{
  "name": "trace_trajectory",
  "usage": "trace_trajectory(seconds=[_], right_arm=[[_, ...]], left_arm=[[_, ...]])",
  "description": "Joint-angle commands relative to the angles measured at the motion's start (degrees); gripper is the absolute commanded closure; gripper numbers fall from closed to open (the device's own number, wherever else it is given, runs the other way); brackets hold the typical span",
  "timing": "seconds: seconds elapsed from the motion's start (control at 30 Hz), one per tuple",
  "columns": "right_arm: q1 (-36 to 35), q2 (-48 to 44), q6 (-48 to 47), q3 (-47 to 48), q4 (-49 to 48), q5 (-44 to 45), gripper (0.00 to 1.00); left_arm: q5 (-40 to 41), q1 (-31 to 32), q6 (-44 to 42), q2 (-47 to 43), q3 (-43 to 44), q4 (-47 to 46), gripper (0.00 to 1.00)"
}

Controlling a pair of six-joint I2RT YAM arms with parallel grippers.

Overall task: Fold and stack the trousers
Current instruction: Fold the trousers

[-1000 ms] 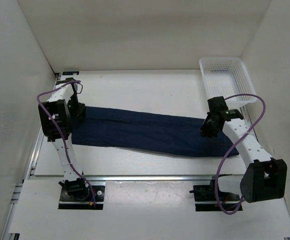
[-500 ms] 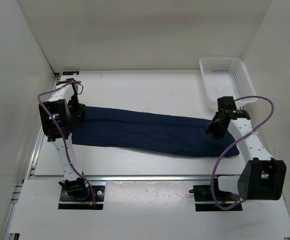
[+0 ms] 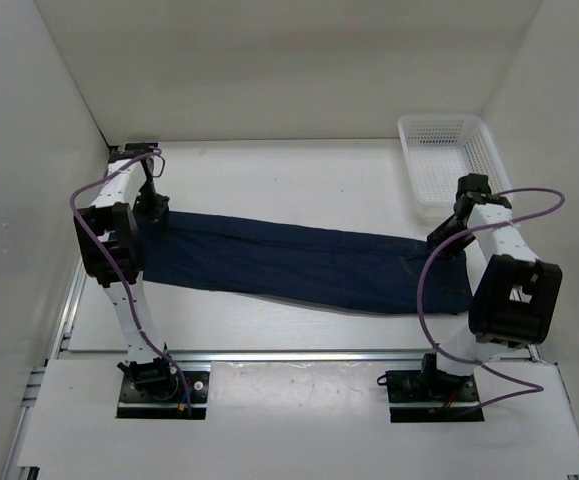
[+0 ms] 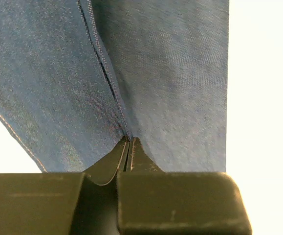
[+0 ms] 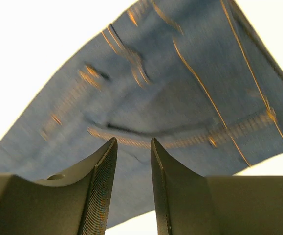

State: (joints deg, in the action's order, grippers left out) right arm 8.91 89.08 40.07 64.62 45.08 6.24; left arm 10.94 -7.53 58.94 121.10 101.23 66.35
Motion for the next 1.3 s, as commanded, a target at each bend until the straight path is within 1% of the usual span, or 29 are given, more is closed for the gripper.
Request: trace_trajectory(seconds=[0.0,0.23,0.5,0.53,0.6,0.67,0.7,0.73,0.77,0.8,0.97,1.03,1.17,1.27], right_arm=[[0.06,3.55,3.87,5.07,-0.7,2.55,0.61],[0.06,10.84,6.94,7.54,-0.7,3.08,0.61],[0.06,14.98,7.56,7.54,-1.49,3.6,0.61],[0.06,14.98,7.56,7.54,-1.49,4.3,0.62],[0.06,15.51,7.56,6.92,-2.1,4.83,0.69],[0.06,15.51,7.56,6.4,-2.1,5.36,0.78],[0.58,15.51,7.56,6.4,-2.1,6.23,0.86],[0.59,15.51,7.56,6.4,-2.1,6.24,0.91],[0.59,14.99,7.56,6.4,-2.62,6.76,0.98],[0.59,14.38,7.56,6.4,-2.63,6.77,1.0],[0.59,13.31,7.03,5.35,-2.63,7.29,1.0],[0.59,11.12,7.03,4.73,-2.63,8.87,1.0],[0.59,7.17,7.03,4.2,-2.11,11.33,1.0],[0.59,6.37,7.03,5.51,-1.41,11.34,1.0]], left_arm=[[0.57,2.07,-0.49,-3.86,2.83,0.01,0.9],[0.57,3.14,-1.02,-3.32,3.89,0.01,0.9],[0.57,3.14,-1.02,-3.32,3.89,0.01,0.9],[0.57,3.14,-1.02,-3.32,3.89,0.01,0.9],[0.57,3.14,-1.02,-3.85,3.89,0.01,0.9],[1.1,3.14,-1.02,-3.85,3.89,0.01,0.9],[1.1,3.14,-1.02,-3.85,3.89,0.01,0.9],[1.71,3.14,-1.02,-3.85,3.89,0.01,0.9],[1.72,3.14,-1.02,-3.85,4.41,0.53,0.9],[2.24,3.14,-1.02,-3.85,4.41,0.54,0.9],[2.77,3.14,-1.02,-4.38,4.94,1.07,0.9],[3.29,3.14,-1.02,-4.9,5.47,1.77,0.9],[5.49,3.14,-1.54,-6.57,8.62,3.61,0.9],[6.11,3.14,-2.07,-7.1,10.3,4.32,0.9]])
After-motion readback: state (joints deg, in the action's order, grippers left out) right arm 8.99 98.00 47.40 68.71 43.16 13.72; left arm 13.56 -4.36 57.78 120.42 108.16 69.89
